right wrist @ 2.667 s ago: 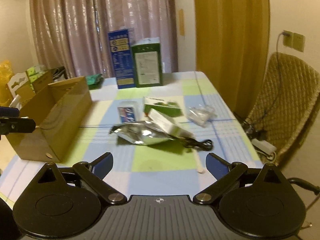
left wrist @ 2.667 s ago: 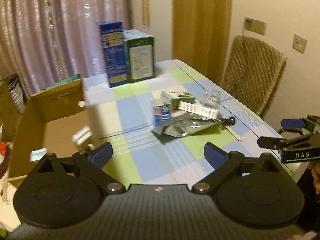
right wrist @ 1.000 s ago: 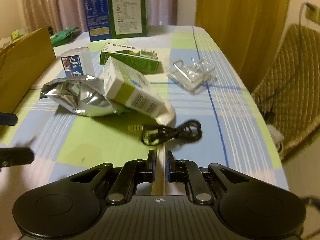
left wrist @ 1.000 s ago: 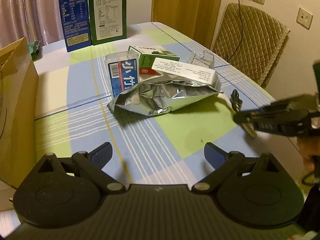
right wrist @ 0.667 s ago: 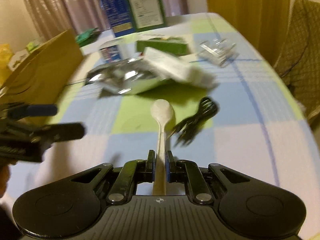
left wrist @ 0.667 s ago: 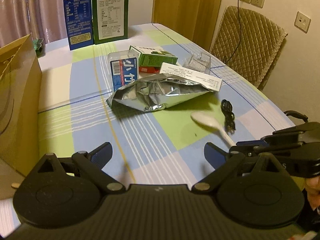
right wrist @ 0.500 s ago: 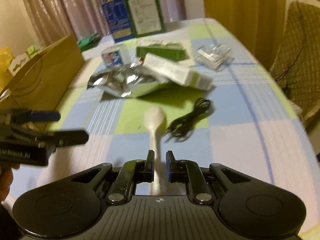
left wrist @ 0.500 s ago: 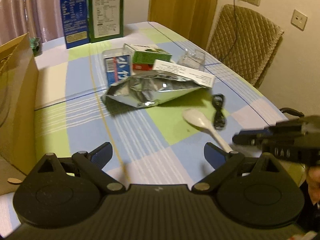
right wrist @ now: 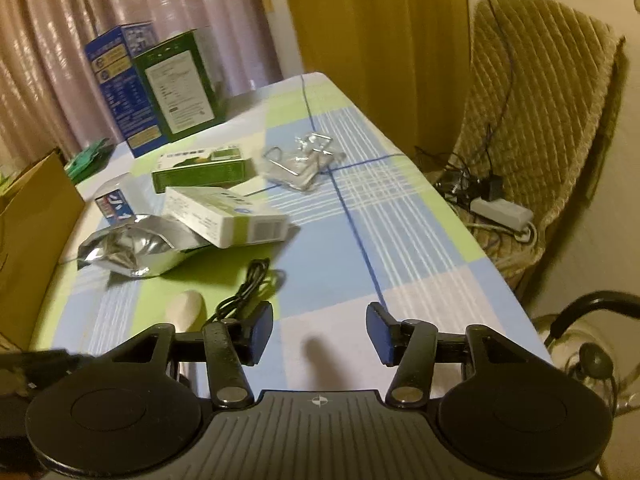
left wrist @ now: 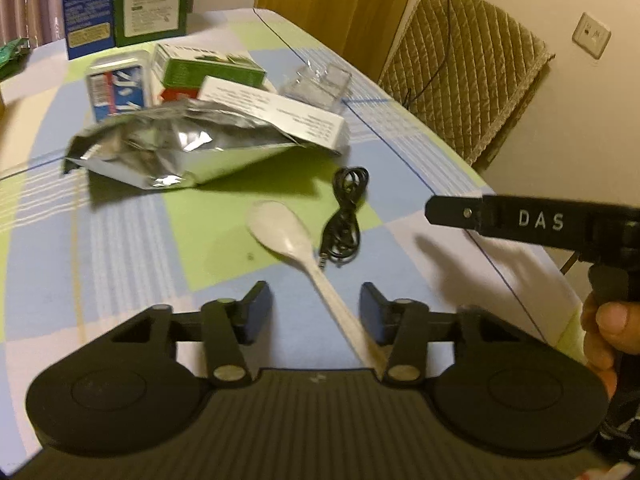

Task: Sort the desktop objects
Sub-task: 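Grasp the white plastic spoon handle with the right tool, then grasp the spoon with the left tool while the right tool grasps the black cable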

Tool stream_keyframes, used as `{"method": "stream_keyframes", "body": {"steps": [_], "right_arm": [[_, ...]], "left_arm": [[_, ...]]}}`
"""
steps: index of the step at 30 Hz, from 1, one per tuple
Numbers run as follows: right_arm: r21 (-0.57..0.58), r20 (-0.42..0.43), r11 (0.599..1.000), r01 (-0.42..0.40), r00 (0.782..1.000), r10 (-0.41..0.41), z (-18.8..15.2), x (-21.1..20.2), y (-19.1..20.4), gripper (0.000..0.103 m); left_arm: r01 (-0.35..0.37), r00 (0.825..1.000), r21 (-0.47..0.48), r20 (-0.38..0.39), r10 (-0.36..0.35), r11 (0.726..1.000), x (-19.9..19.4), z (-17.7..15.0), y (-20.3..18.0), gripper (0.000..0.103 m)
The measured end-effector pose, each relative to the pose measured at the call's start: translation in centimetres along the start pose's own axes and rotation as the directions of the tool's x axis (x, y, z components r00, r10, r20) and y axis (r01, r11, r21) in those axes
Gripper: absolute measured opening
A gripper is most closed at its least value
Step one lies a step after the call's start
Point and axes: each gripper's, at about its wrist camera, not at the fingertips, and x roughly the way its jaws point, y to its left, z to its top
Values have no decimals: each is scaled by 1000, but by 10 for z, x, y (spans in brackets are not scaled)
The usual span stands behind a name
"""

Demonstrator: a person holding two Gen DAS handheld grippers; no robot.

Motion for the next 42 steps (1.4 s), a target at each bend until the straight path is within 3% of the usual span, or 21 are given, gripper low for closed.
{"method": "stream_keyframes", "body": {"steps": [2, 4, 8, 15, 24, 26, 28, 29, 38, 40, 42], "right_arm": [[9, -3, 1000, -8, 1000, 8, 1, 3, -2, 51], [10, -5, 1000, -18, 1000, 18, 2, 5, -1, 52], [-7, -8, 999, -42, 999, 42, 4, 11, 5, 52], [-77, -37, 992, -101, 995, 98, 4, 34, 34, 52], [-199, -43, 979, -53, 998, 45, -1, 62, 59, 50], [-226, -41, 973, -50, 998, 41, -4, 62, 62, 41], [-245, -41, 968, -43, 999, 34, -6, 60, 64, 18], [-249, -42, 968, -41, 999, 31, -7, 59, 64, 16], [-209, -59, 976, -58, 997, 47, -18, 41, 59, 14], [-205, -59, 977, -62, 997, 50, -19, 41, 60, 14], [-201, -59, 977, -67, 997, 57, -19, 41, 60, 14]], "left_arm": [[-19, 1000, 35, 10, 19, 999, 4, 0, -6, 39], [-31, 1000, 53, 6, 31, 998, 5, 2, -6, 17], [-81, 997, 87, -15, 82, 993, -3, 2, 7, 5], [-149, 989, 119, -9, 151, 982, -21, -9, 38, 5], [-149, 989, 90, 19, 148, 985, -25, -17, 50, 13], [-150, 989, 91, 26, 149, 984, -25, -17, 50, 13], [-151, 988, 90, 27, 149, 984, -23, -15, 50, 15], [-152, 988, 94, 28, 150, 984, -22, -14, 49, 15], [-169, 985, 110, 56, 163, 980, -15, -11, 46, 16], [-166, 986, 105, 52, 161, 981, -14, -10, 47, 5], [-170, 985, 105, 43, 166, 980, -15, -9, 46, 4]]}}
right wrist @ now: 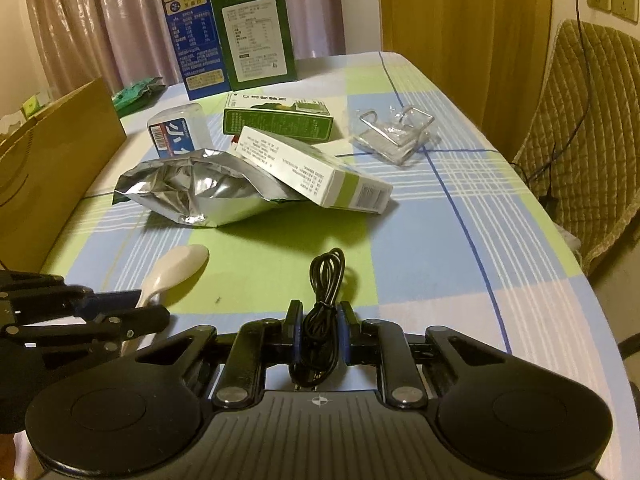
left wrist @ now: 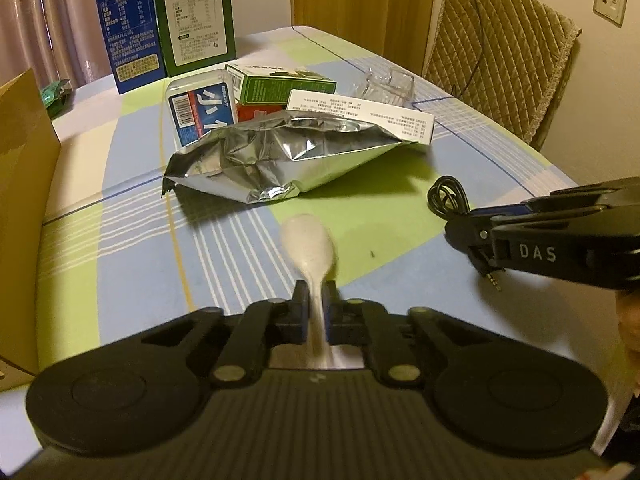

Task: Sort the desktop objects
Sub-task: 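Grasp the spoon with the left tool while the right tool grasps the black cable, then carry the spoon and the black cable over the cardboard box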

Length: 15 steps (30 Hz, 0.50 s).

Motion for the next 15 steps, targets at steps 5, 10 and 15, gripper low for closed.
{"method": "stream_keyframes", "body": {"steps": [5, 10, 15], "right_arm": [[10, 5, 1000, -6, 1000, 6, 0, 0, 0, 14], [15, 24, 1000, -14, 1000, 14, 1, -6, 1, 14], [25, 36, 999, -26, 999, 25, -4, -14, 4, 14]], "left_arm": [[2, 1000, -8, -10, -2, 1000, -4, -2, 1, 4], [12, 1000, -20, 6, -12, 1000, -16, -1, 3, 4], [20, 1000, -35, 12, -19, 999, -25, -1, 4, 4]]}}
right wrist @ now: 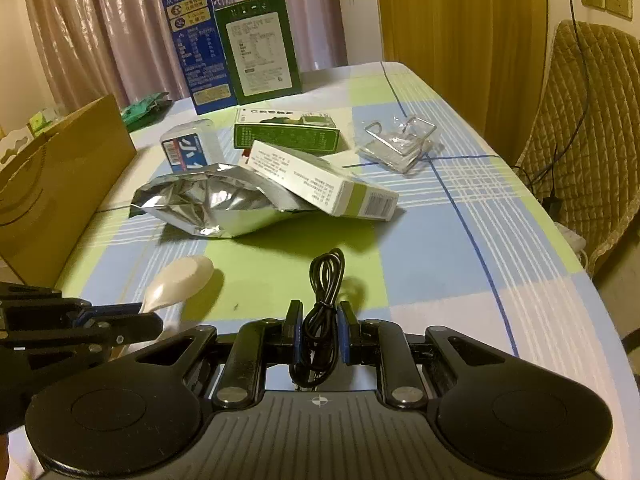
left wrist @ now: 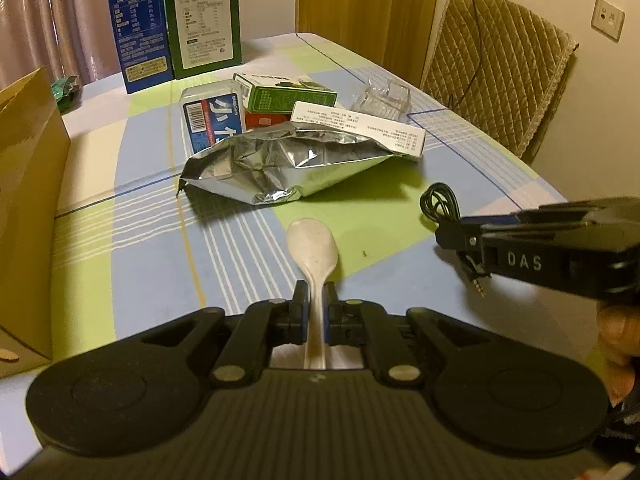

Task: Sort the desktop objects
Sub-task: 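Carry the spoon and the black cable over the cardboard box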

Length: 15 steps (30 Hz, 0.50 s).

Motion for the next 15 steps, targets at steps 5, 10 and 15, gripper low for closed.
{"method": "stream_keyframes", "body": {"steps": [5, 10, 15], "right_arm": [[5, -4, 1000, -4, 1000, 4, -6, -8, 4, 14], [-1, 15, 1000, -5, 1000, 5, -4, -23, 9, 14], [-15, 40, 1000, -12, 999, 13, 2, -39, 18, 14]], "left_arm": [[-3, 1000, -16, 15, 3, 1000, -11, 2, 2, 4], [-10, 999, -31, 36, 12, 999, -26, 10, 7, 4], [-26, 997, -40, 73, 29, 999, -49, 20, 15, 4]]}}
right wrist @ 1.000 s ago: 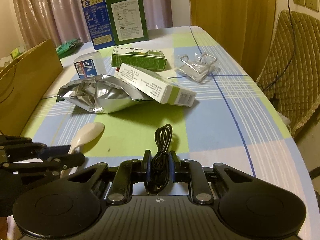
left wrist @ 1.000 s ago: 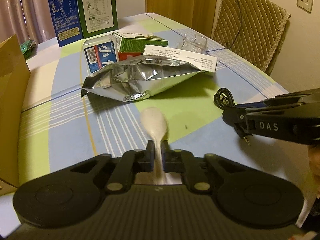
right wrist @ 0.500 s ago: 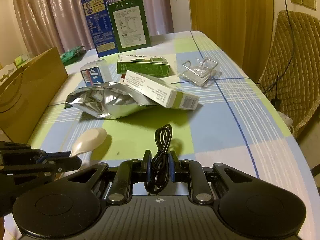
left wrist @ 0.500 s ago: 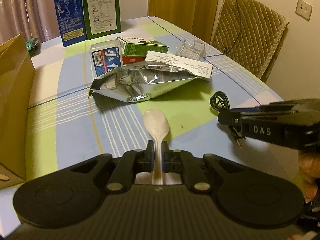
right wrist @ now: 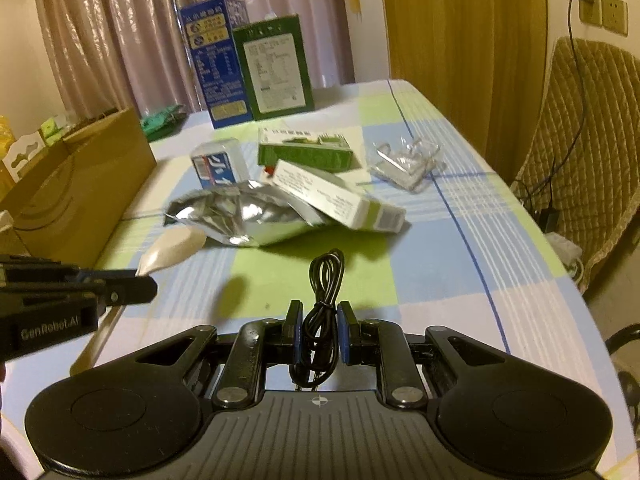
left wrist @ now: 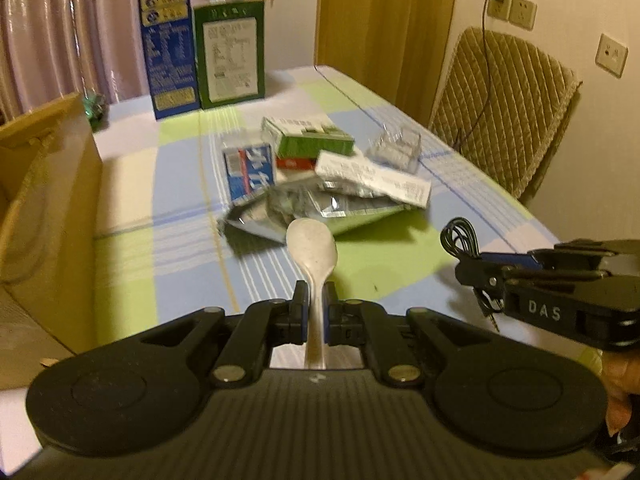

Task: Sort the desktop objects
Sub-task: 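Carry the spoon and the black cable over the cardboard box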

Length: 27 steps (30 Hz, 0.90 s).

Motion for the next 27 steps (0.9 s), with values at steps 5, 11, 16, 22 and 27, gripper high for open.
{"method": "stream_keyframes", "body": {"steps": [5, 11, 16, 22, 27], "right_arm": [[-19, 41, 999, -26, 999, 27, 16, -16, 19, 14], [-60, 105, 994, -92, 990, 97, 47, -31, 58, 14], [-116, 133, 979, -165, 975, 180, 70, -35, 106, 14], [-172, 129, 954, -247, 954, 270, 83, -28, 166, 14], [-224, 105, 927, -302, 938, 331, 87, -15, 212, 14]], "left_arm": [[-15, 999, -16, 37, 16, 1000, -26, 15, 13, 4], [-64, 994, -31, 89, 67, 997, -67, 31, 47, 4], [-138, 983, -57, 111, 144, 989, -102, 32, 90, 4], [-221, 968, -97, 96, 230, 970, -134, 18, 146, 4], [-265, 960, -122, 59, 274, 956, -148, 7, 191, 4]]}}
